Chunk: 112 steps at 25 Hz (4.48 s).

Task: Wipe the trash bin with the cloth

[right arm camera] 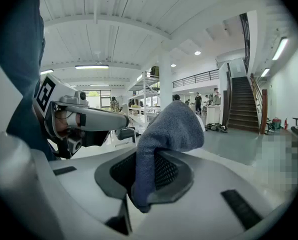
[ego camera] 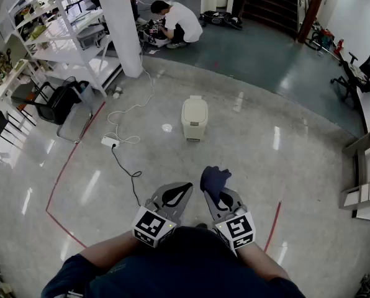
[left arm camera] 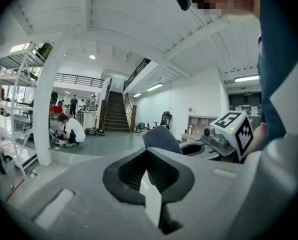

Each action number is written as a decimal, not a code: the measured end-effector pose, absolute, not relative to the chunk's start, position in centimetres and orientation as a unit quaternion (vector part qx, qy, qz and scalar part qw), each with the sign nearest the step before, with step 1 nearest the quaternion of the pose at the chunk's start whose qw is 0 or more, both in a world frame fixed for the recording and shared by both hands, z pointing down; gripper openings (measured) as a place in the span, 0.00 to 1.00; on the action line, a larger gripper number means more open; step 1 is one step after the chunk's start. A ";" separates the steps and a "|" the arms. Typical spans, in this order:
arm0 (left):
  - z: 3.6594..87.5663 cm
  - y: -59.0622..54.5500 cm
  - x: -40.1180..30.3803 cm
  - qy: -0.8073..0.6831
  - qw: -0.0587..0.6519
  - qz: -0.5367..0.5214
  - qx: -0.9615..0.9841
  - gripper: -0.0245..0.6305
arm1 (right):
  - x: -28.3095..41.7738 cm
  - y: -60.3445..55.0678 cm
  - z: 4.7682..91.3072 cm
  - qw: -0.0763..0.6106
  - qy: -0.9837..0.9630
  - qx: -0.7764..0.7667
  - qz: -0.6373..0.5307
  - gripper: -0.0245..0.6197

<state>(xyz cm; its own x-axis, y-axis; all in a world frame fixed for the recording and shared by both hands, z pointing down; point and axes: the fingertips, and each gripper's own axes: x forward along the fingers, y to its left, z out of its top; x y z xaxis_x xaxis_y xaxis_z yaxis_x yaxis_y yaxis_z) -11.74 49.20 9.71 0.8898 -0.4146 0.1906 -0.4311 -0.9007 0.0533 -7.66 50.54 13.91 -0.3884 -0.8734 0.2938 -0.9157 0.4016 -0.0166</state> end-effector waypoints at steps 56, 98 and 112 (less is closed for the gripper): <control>16.5 -1.2 1.3 -0.264 0.108 0.104 0.953 0.03 | 5.9 1.5 21.9 0.166 -0.827 0.516 0.147 0.12; 64.6 -20.2 2.9 -0.355 0.136 0.087 0.921 0.03 | 9.6 -23.5 67.5 0.245 -0.838 0.480 0.091 0.12; 72.8 -22.7 1.0 -0.374 0.116 0.089 0.916 0.03 | 7.4 -34.4 76.8 0.438 -0.801 0.402 -0.066 0.12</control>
